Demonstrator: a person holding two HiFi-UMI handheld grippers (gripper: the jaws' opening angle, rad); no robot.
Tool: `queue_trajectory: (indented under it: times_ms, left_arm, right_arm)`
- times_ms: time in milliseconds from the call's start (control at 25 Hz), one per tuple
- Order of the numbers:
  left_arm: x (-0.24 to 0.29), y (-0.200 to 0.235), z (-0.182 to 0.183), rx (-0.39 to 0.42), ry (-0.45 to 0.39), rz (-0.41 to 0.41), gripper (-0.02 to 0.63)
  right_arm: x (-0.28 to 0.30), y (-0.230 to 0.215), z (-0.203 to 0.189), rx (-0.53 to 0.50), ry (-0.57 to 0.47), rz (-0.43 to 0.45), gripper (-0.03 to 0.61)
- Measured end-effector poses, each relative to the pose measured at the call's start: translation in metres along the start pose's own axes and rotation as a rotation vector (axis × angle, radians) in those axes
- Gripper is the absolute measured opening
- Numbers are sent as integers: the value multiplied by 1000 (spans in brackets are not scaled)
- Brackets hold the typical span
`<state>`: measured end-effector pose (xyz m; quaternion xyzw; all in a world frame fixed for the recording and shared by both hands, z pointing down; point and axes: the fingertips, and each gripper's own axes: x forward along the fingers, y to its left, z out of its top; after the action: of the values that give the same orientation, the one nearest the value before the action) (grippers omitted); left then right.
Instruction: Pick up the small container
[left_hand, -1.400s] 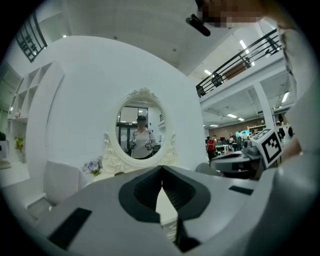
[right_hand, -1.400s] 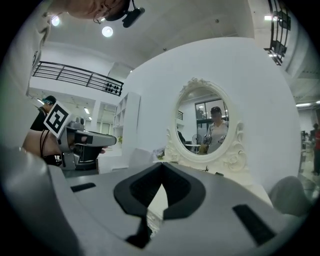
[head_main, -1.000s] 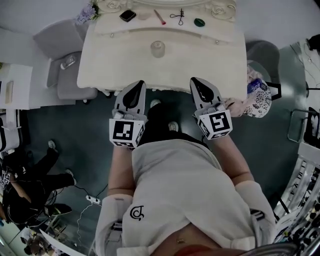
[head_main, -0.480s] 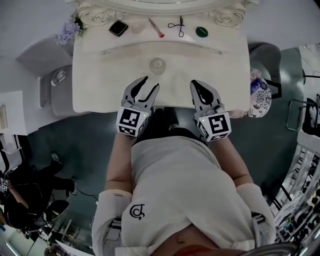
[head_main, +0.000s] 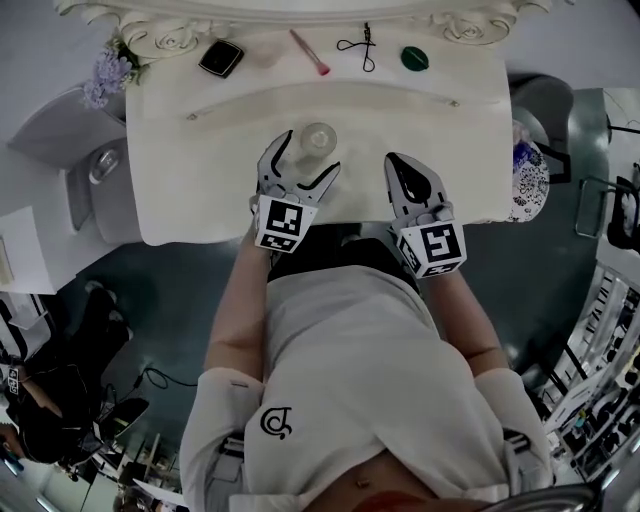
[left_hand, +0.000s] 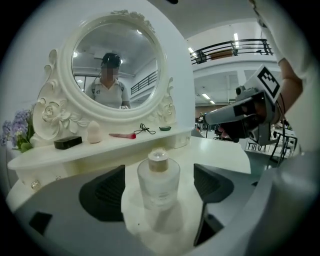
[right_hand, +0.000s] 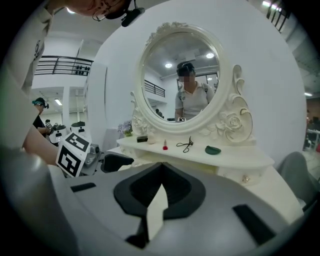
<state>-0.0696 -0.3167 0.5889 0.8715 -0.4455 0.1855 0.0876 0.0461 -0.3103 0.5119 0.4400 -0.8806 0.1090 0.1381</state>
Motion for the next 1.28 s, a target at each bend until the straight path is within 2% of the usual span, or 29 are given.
queue_trajectory:
  times_ms: [240, 440, 560, 760, 1160, 1280]
  left_arm:
    - [28, 1, -19, -9, 58, -49, 422]
    - [44, -1, -24, 23, 97, -102, 420]
    - [50, 3, -21, 14, 86, -80, 420]
    - [54, -1, -18, 17, 82, -98, 351]
    - [51, 2, -18, 23, 115, -55, 350]
    - [40, 4, -5, 39, 84, -42, 350]
  right_arm:
    - [19, -6, -8, 20, 24, -10, 7]
    - [28, -11, -13, 38, 40, -14, 8]
    - [30, -14, -17, 45, 51, -18, 8]
    - [32, -19, -20, 54, 62, -24, 8]
    - [34, -17, -12, 50, 52, -15, 8]
    - [34, -15, -5, 42, 38, -12, 8]
